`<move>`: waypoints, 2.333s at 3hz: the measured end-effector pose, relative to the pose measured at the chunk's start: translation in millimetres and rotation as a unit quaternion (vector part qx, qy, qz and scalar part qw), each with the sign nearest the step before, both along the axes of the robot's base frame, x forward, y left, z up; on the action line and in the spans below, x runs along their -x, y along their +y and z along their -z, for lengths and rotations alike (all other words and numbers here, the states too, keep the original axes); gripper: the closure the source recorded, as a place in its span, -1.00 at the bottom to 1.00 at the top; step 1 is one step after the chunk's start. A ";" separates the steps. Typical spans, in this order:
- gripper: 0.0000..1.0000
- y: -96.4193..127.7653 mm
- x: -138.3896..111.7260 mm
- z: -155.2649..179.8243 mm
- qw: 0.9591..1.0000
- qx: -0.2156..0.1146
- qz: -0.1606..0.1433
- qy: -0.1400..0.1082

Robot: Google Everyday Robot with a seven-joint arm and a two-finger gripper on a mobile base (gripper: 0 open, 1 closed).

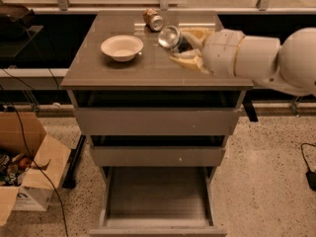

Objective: Pick redbull can from bottom drawer and place on counter

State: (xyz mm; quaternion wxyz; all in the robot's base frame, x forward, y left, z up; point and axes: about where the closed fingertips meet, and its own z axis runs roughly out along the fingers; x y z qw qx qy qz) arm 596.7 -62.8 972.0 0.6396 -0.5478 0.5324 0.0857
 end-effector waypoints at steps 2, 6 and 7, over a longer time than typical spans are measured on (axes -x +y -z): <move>1.00 17.2 -35.7 -29.5 0.999 0.031 -0.008 -0.029; 0.68 -33.7 -101.1 61.9 0.981 0.153 0.104 0.054; 0.21 -53.1 -125.6 87.4 0.972 0.187 0.116 0.080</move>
Offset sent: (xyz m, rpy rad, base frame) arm 0.0231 0.0041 0.0208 -0.0532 -0.0417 0.0002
